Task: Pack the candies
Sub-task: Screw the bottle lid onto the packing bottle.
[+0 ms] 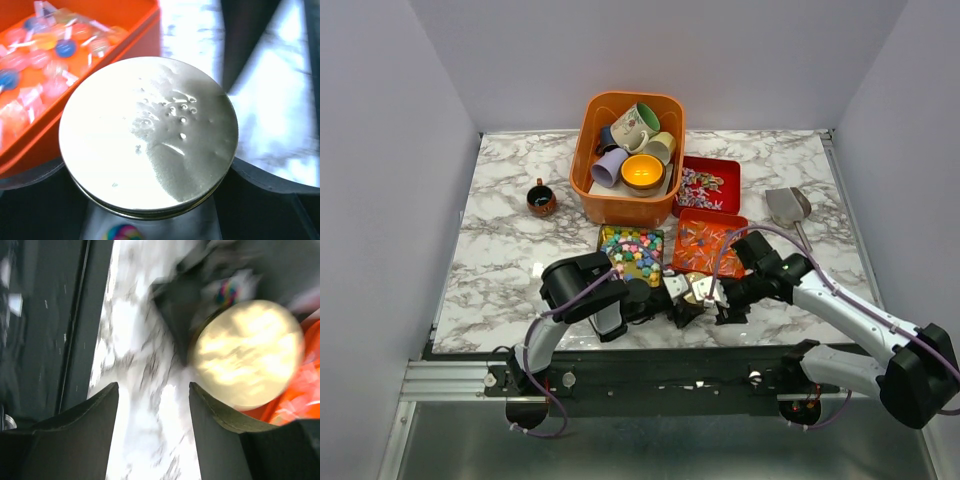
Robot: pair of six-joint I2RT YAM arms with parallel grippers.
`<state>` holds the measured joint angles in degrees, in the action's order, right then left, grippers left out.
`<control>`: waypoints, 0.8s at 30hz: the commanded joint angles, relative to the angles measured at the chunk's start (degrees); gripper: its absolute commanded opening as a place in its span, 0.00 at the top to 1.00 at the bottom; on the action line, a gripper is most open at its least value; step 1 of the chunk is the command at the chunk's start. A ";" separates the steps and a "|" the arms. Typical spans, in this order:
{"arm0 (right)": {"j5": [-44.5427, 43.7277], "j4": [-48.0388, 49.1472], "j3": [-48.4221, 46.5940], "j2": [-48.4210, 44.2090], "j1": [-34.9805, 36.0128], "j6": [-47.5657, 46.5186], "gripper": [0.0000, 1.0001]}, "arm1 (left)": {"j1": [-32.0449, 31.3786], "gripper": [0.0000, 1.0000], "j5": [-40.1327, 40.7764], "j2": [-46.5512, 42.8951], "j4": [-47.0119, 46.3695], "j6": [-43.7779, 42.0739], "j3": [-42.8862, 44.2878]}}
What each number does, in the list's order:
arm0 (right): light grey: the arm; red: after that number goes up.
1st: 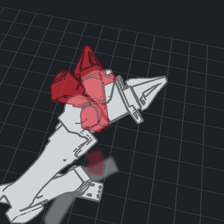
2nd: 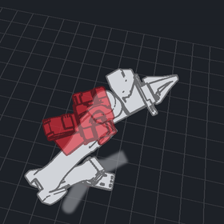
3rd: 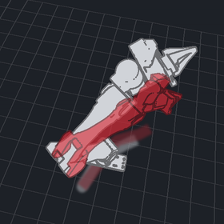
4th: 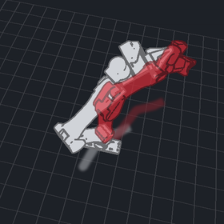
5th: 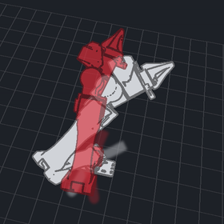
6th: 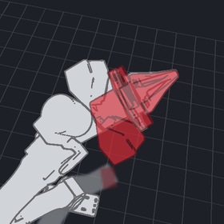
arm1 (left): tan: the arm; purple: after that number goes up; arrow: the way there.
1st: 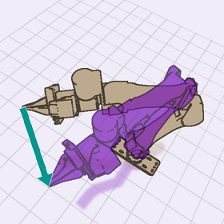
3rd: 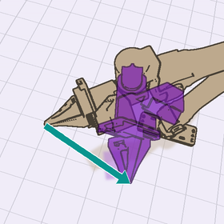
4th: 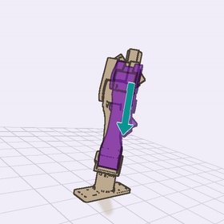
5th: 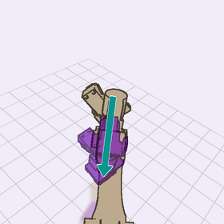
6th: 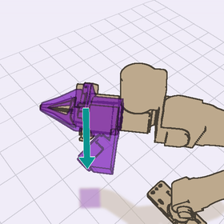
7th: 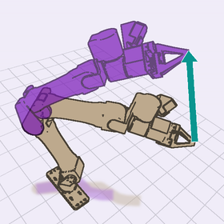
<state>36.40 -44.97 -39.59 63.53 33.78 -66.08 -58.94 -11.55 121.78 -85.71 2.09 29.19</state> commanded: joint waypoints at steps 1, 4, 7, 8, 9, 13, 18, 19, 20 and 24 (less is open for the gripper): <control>-5.82 -5.92 3.38 -0.07 -0.21 -0.54 0.35 | 4.62 1.00 16.91 2.24 -10.88 -2.26 -1.33; -5.12 -4.69 2.33 0.19 -0.21 1.39 0.35 | 4.62 1.00 15.69 2.41 -10.88 -2.26 -1.07; -4.59 -3.99 0.67 0.37 -0.29 2.19 0.35 | 4.62 1.00 12.97 2.85 -10.70 -2.26 -1.33; -4.59 -3.72 0.05 0.28 -0.29 3.49 0.35 | 4.62 1.00 11.65 2.94 -10.79 -2.52 -1.50; -4.06 -3.46 -0.57 0.28 -0.99 4.03 0.34 | 4.53 1.00 9.20 2.85 -10.79 -2.79 -2.29; -1.69 -3.54 -4.61 0.63 -3.89 7.72 0.34 | 4.01 1.00 1.73 2.24 -10.70 -3.14 -3.79; 2.00 -2.93 -8.74 1.86 -7.58 10.01 0.19 | 3.22 1.00 -7.68 1.54 -10.79 -8.31 -5.19; 2.44 -3.10 -8.92 2.21 -7.68 9.23 0.17 | 3.21 1.00 -9.09 1.45 -10.79 -9.20 -5.37; 2.97 -3.28 -8.92 2.48 -7.68 7.22 0.15 | 3.21 1.00 -11.54 1.36 -10.70 -10.08 -5.63; 4.99 -2.41 -8.48 4.23 -7.68 2.63 0.11 | 3.30 1.00 -19.36 0.83 -10.70 -10.44 -6.51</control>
<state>36.93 -47.90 -47.53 65.89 26.28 -59.09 -55.24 -17.80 120.62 -86.72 -2.37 26.26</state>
